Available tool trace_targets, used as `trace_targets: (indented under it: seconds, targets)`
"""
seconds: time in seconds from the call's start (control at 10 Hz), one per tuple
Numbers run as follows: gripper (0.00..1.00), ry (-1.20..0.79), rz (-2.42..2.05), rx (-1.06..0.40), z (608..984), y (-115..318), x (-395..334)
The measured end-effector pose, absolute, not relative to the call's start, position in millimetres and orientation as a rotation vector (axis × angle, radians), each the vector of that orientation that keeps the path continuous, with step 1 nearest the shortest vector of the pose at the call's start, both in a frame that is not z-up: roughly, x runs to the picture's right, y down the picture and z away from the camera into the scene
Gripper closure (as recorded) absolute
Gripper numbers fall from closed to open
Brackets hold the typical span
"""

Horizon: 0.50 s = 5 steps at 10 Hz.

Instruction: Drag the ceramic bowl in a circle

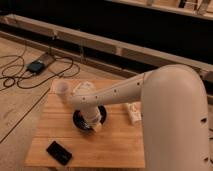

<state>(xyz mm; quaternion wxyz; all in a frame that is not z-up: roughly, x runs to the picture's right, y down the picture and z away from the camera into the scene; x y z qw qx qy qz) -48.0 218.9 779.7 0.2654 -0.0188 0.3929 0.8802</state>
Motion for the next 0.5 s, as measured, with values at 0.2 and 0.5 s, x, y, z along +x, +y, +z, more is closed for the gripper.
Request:
trace_targets:
  seconds: [0.2,0.5]
  targets:
    - [0.2,1.049,2.364,-0.025,781.6,215.3,-46.7]
    - [0.2,1.031,2.363,0.012,782.6,209.6,-45.2]
